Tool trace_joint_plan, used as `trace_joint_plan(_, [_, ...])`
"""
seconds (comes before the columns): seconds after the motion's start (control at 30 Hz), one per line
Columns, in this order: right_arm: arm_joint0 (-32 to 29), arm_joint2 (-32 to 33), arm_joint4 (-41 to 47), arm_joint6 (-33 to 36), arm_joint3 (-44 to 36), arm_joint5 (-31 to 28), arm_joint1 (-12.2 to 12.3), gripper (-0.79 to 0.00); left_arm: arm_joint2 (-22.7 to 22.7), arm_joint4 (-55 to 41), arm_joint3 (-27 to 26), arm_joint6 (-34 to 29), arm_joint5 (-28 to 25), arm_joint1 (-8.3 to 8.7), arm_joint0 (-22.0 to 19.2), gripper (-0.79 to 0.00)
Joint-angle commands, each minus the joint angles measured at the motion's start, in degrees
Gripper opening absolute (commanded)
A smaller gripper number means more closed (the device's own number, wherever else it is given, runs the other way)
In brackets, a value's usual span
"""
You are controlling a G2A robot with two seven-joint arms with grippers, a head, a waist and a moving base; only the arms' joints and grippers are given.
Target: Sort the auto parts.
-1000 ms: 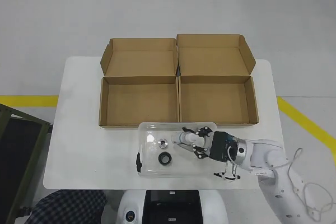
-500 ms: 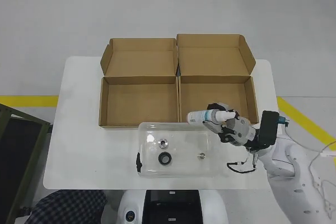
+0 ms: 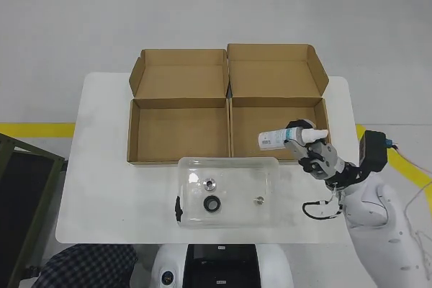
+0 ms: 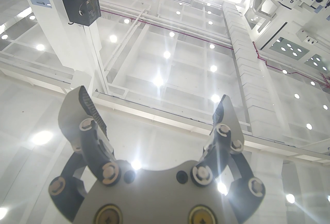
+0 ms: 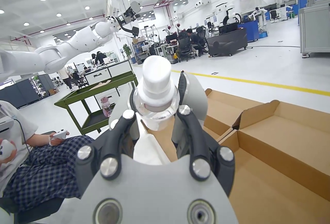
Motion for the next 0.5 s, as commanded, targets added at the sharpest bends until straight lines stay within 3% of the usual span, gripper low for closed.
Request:
trace_joint_plan(0.0, [-0.01, 0.04, 0.3, 0.35, -0.13, -0.09, 0.01, -0.785, 0.0, 0.0, 0.0, 0.0, 0.0, 0.0, 0.0, 0.0])
trace_joint_plan(0.23, [0.3, -0.29, -1.11, 1.99, -1.0, 1.31, -0.03, -0.785, 0.0, 0.0, 0.0, 0.0, 0.0, 0.0, 0.0, 0.0])
trace_joint_plan(0.47, [1.84, -2.39, -7.94, 4.63, -0.77, 10.52, -0.46, -0.785, 0.0, 0.0, 0.0, 0.0, 0.0, 0.0, 0.0, 0.0])
